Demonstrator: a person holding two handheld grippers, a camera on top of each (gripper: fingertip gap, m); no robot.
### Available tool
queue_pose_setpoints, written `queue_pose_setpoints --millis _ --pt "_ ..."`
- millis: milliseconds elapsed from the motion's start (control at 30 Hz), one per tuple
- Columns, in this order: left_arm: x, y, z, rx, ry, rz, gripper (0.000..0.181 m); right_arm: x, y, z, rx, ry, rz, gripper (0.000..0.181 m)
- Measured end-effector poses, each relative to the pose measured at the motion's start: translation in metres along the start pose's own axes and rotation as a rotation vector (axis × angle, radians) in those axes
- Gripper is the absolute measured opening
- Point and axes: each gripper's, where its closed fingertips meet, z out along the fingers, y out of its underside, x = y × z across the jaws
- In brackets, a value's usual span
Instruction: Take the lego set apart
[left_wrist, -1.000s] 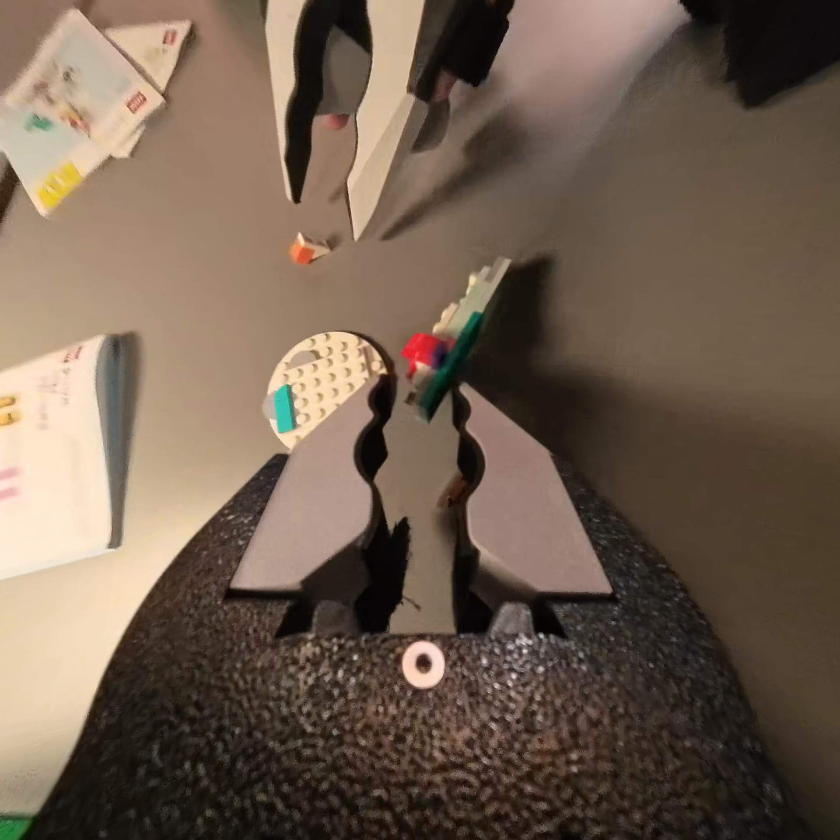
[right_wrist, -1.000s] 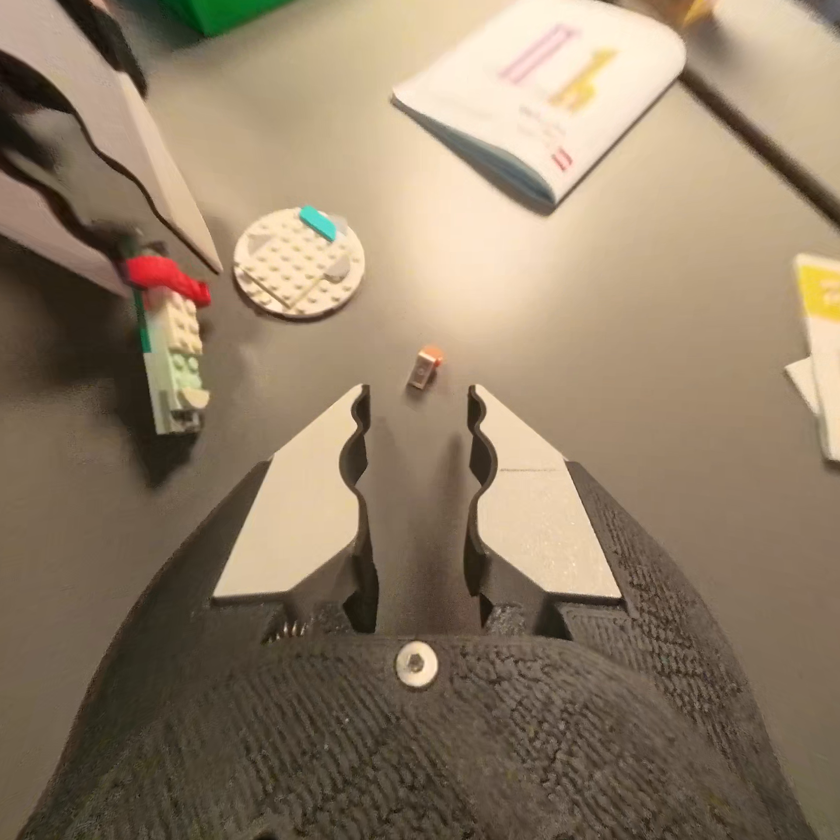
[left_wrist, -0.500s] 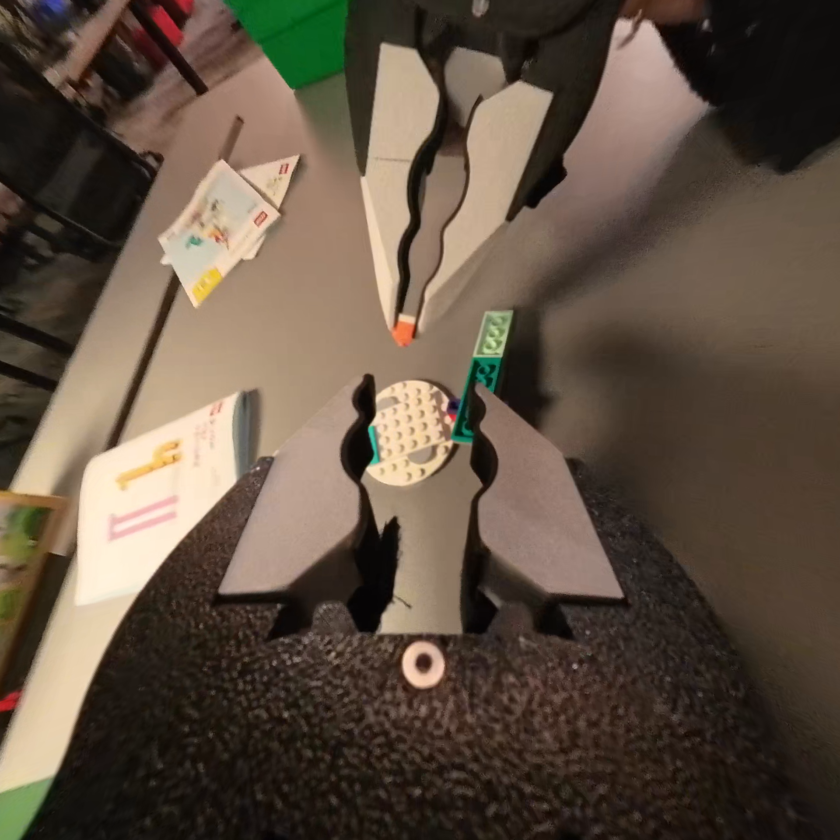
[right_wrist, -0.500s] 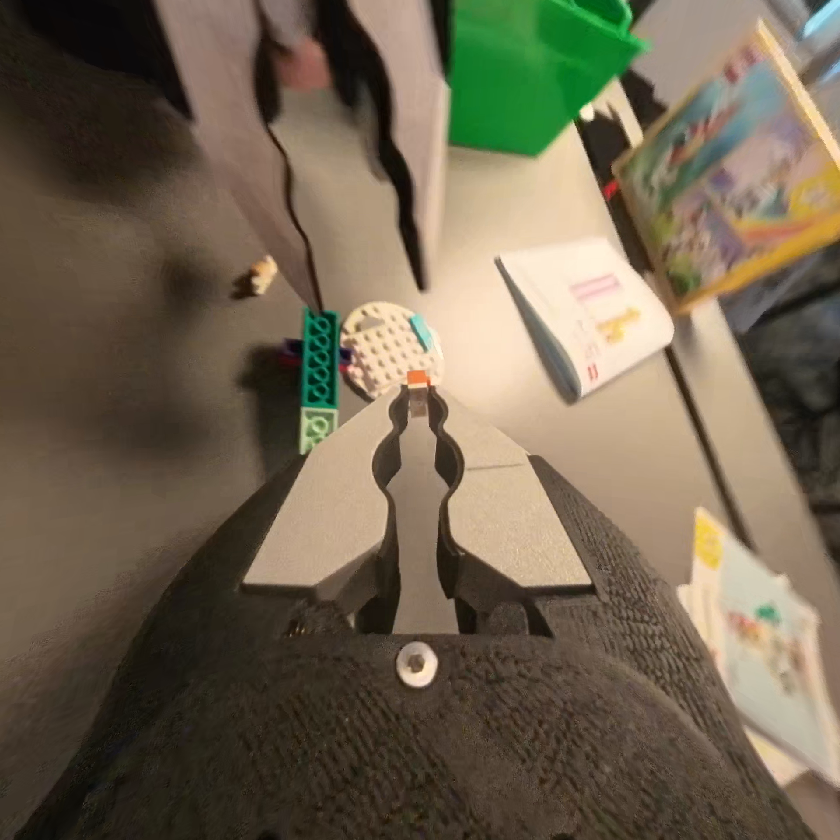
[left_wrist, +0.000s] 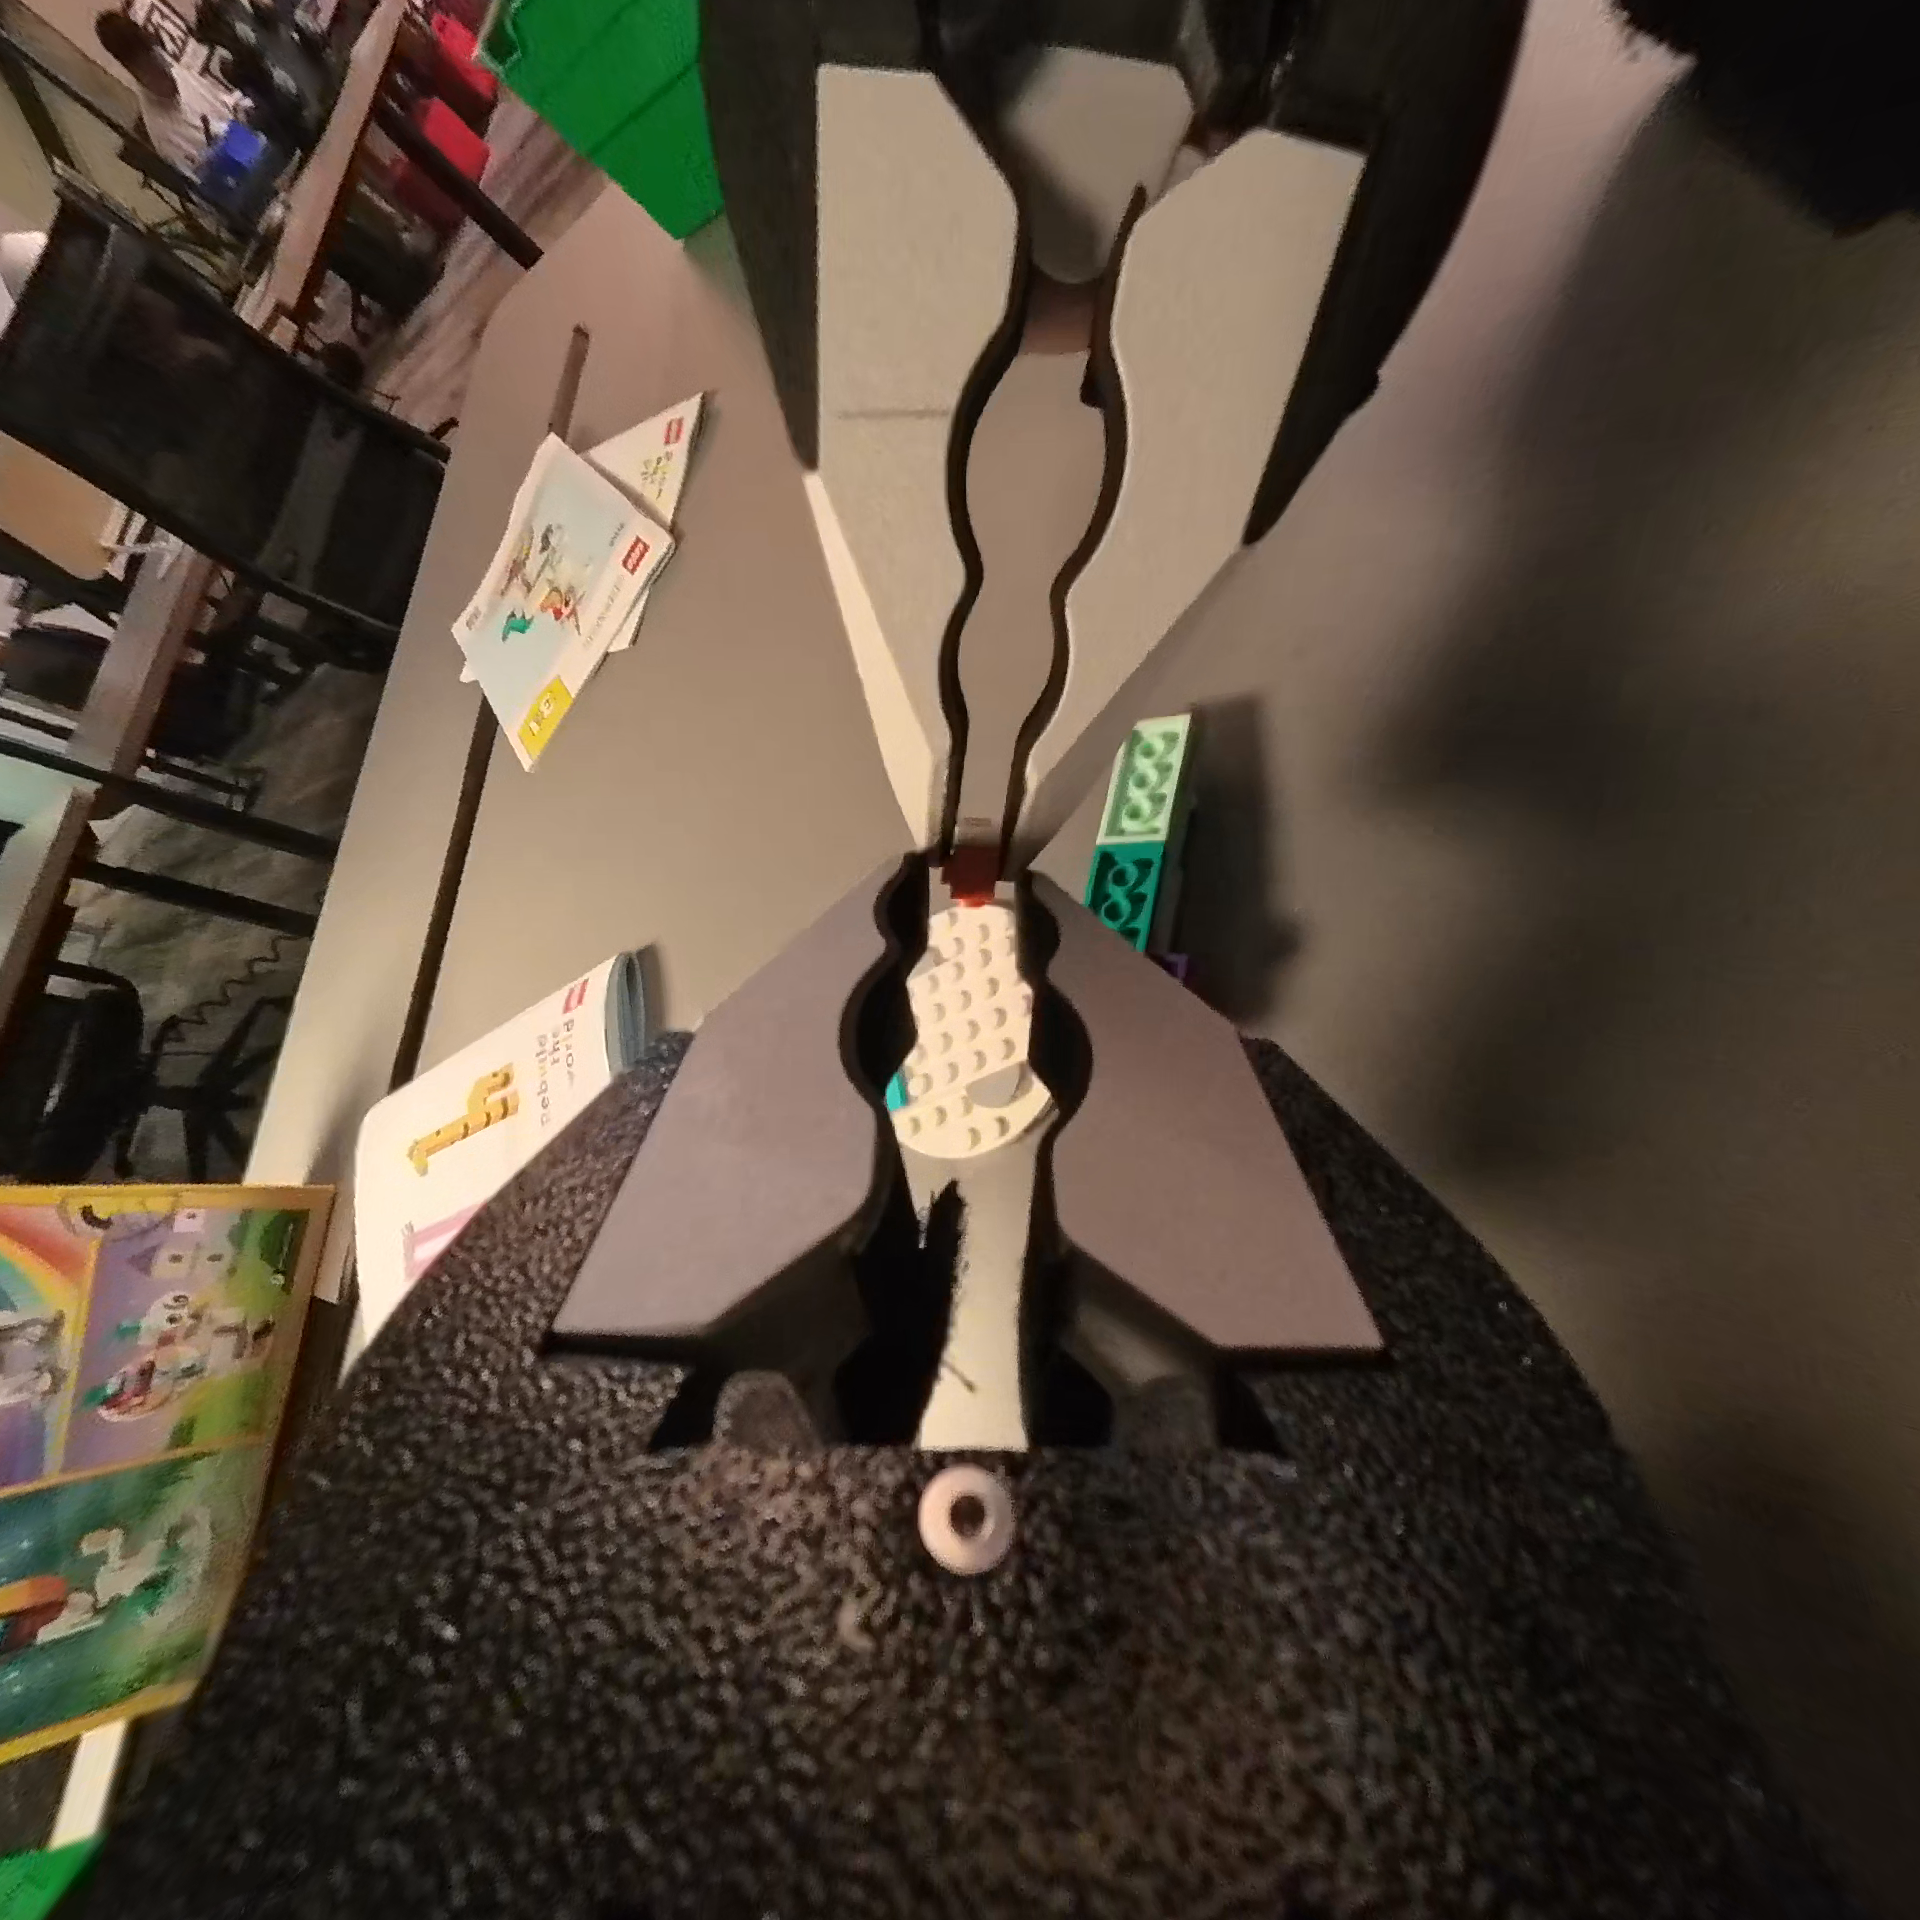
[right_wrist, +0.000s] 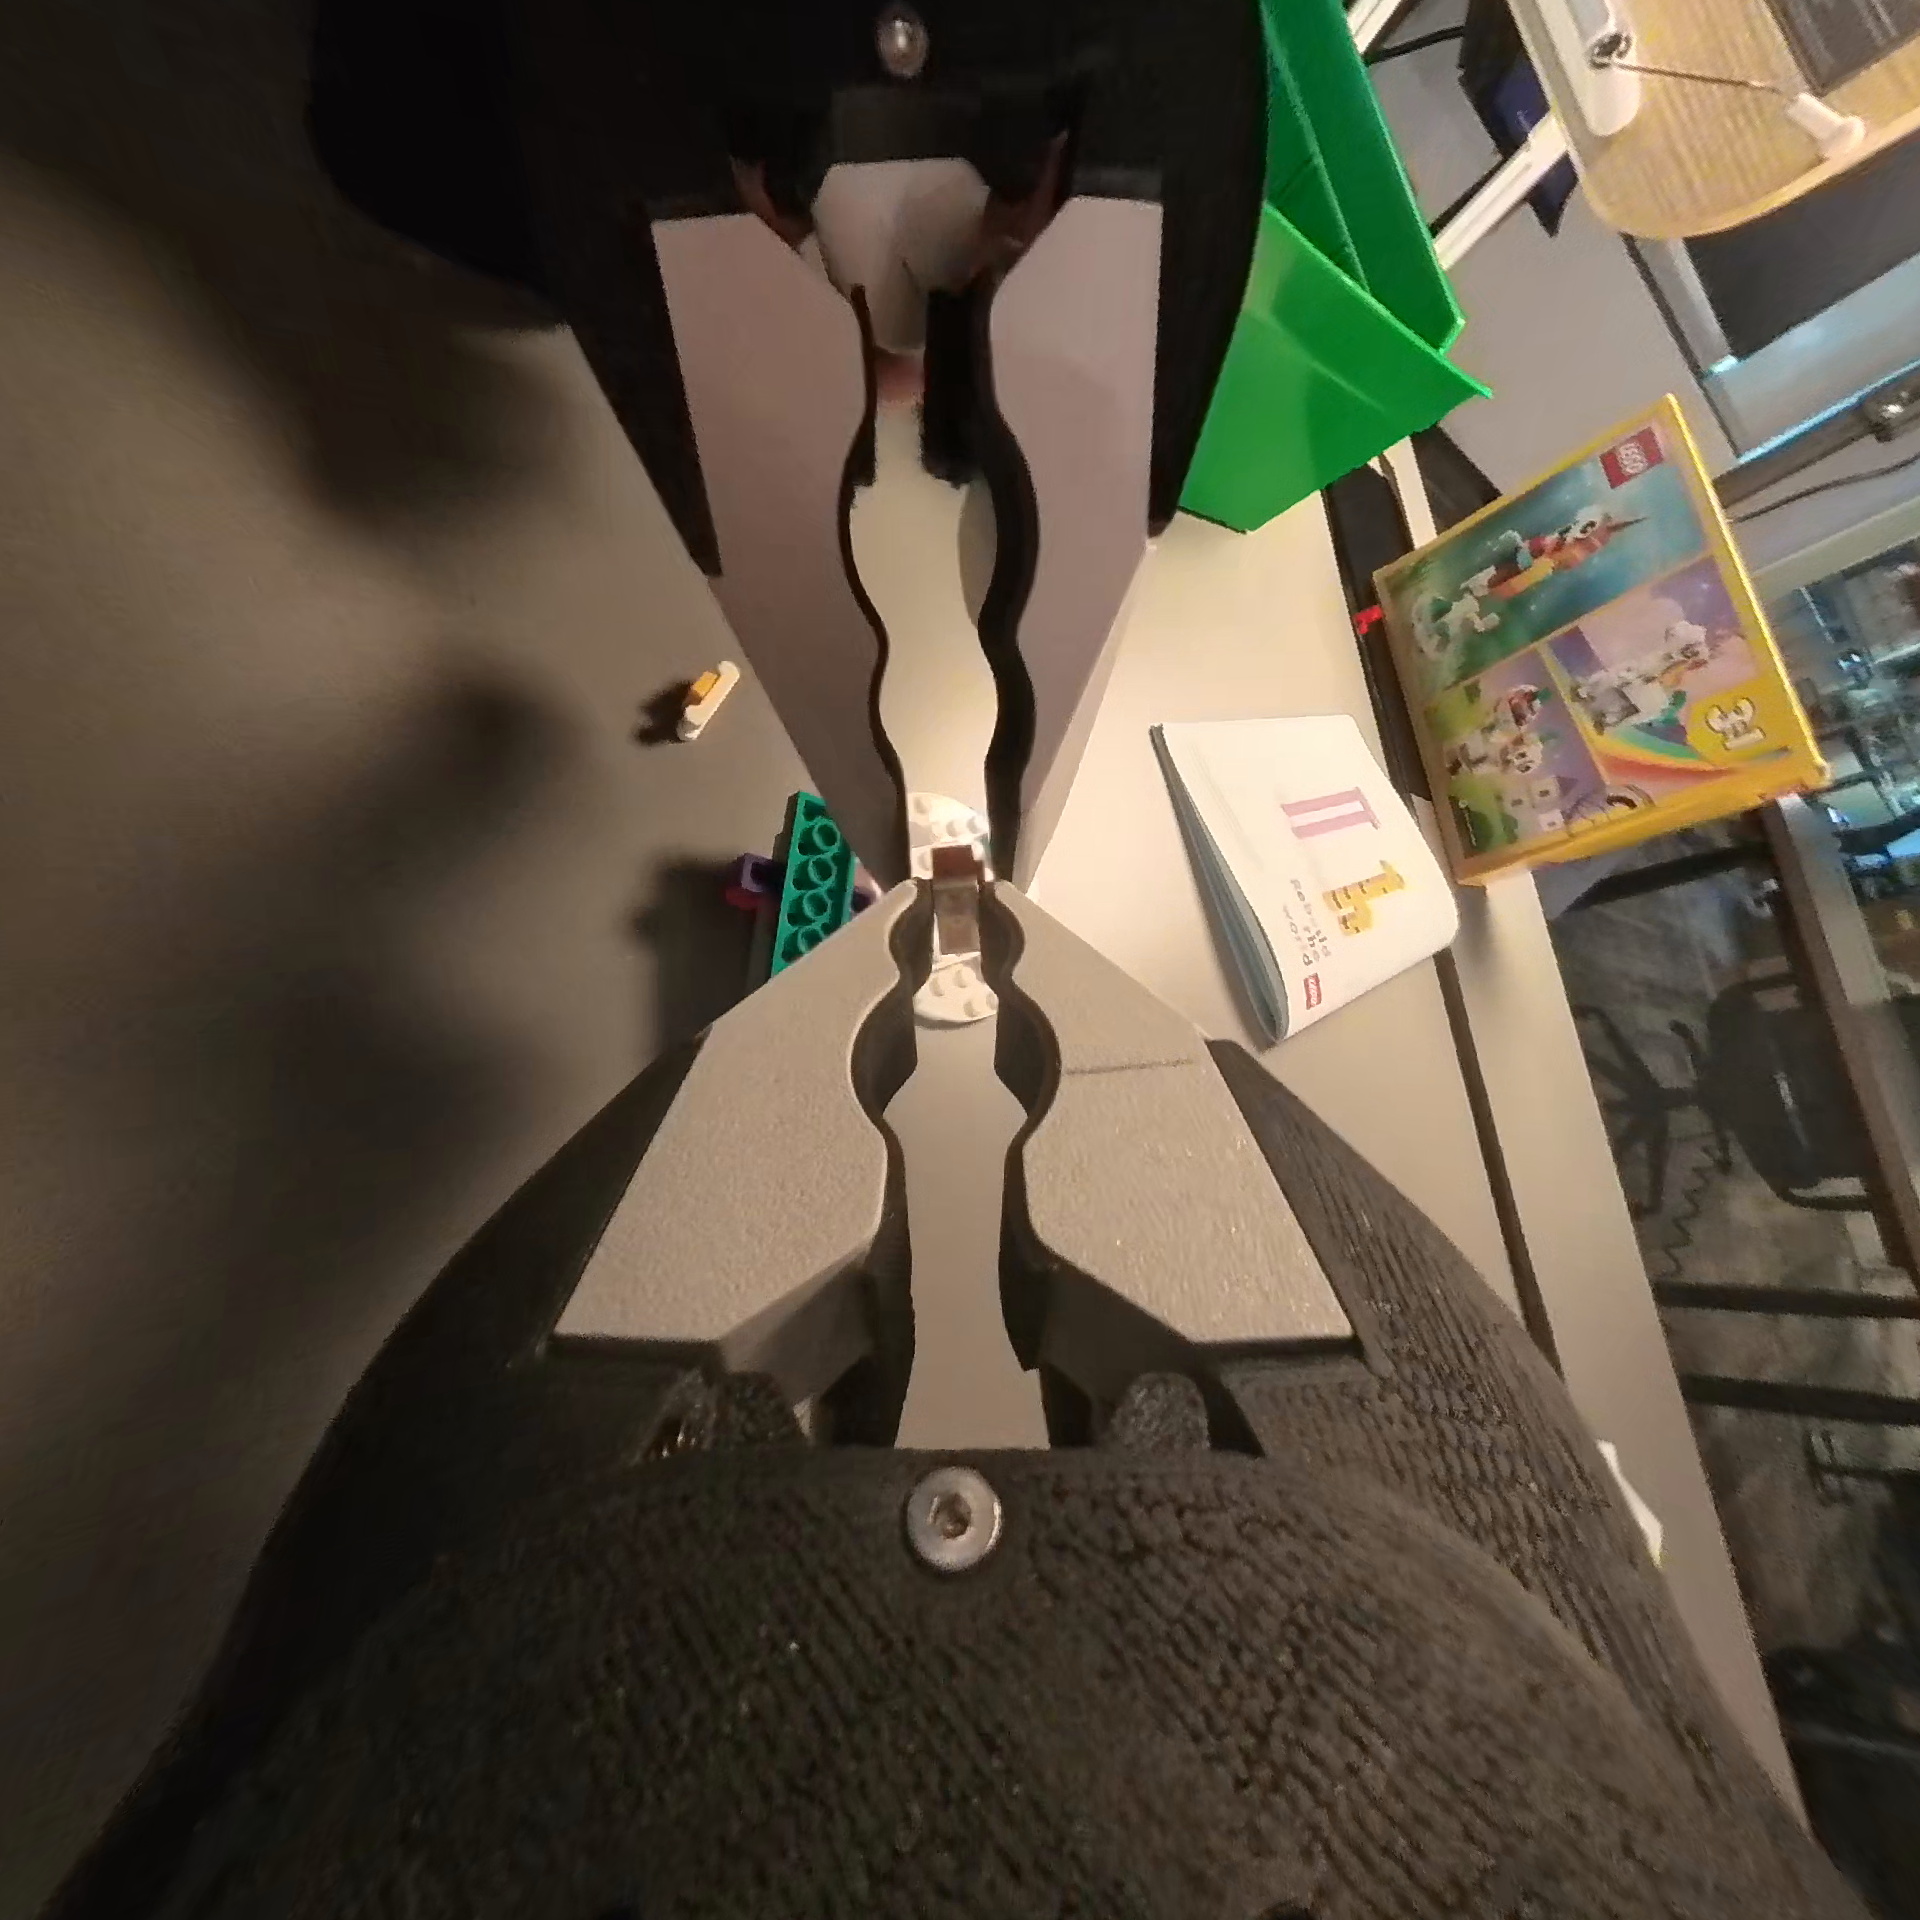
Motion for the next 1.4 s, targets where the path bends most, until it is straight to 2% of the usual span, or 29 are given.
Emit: queue_pose_setpoints --millis 133,167,200,267,533,700,767,800,833,933,1033,1167,1400 --pt "-0.004 0.009 0.004 -0.048 -0.019 -0.021 0.011 0.005 0.007 0.006 -0.085 0.062 -0.009 0.006" --pt "-0.005 0.014 0.005 -0.071 -0.031 -0.015 0.008 0.007 0.012 0.007 -0.125 0.081 -0.021 0.017" --pt "-0.005 0.016 0.006 -0.078 -0.035 -0.01 0.008 0.008 0.018 0.007 -0.161 0.082 -0.03 0.014" --pt "-0.004 0.016 0.006 -0.067 -0.031 -0.006 0.008 0.004 0.019 0.008 -0.147 0.056 -0.004 0.006" --pt "0.004 0.02 0.008 -0.08 0.019 -0.027 0.007 -0.003 0.02 0.012 -0.145 0.034 -0.027 0.011" --pt "0.005 0.015 0.008 -0.049 0.022 -0.049 0.008 -0.005 0.019 0.014 -0.158 0.033 -0.062 0.006" --pt "0.01 0.013 0.009 -0.038 0.034 -0.032 0.022 -0.004 0.016 0.012 -0.147 0.037 -0.063 0.006" --pt "0.011 0.014 0.009 -0.043 0.027 -0.014 0.02 -0.004 0.016 0.012 -0.15 0.033 -0.069 0.006" --pt "0.006 0.015 0.009 -0.051 -0.008 0.013 0.008 -0.006 0.016 0.012 -0.151 0.023 -0.073 0.006" --pt "0.001 0.013 0.007 -0.048 -0.038 0.019 0.007 0.0 0.013 0.011 -0.142 0.065 -0.052 0.006" --pt "-0.022 0.005 -0.002 0.002 -0.161 -0.058 0.006 0.022 0.002 0.006 -0.079 0.184 0.098 0.006" --pt "-0.045 -0.006 -0.015 0.03 -0.341 -0.005 0.006 0.044 -0.012 0.001 -0.015 0.354 0.223 0.006" --pt "-0.051 -0.013 -0.026 0.069 -0.475 0.146 0.005 0.048 -0.022 -0.003 0.118 0.326 0.489 0.006"
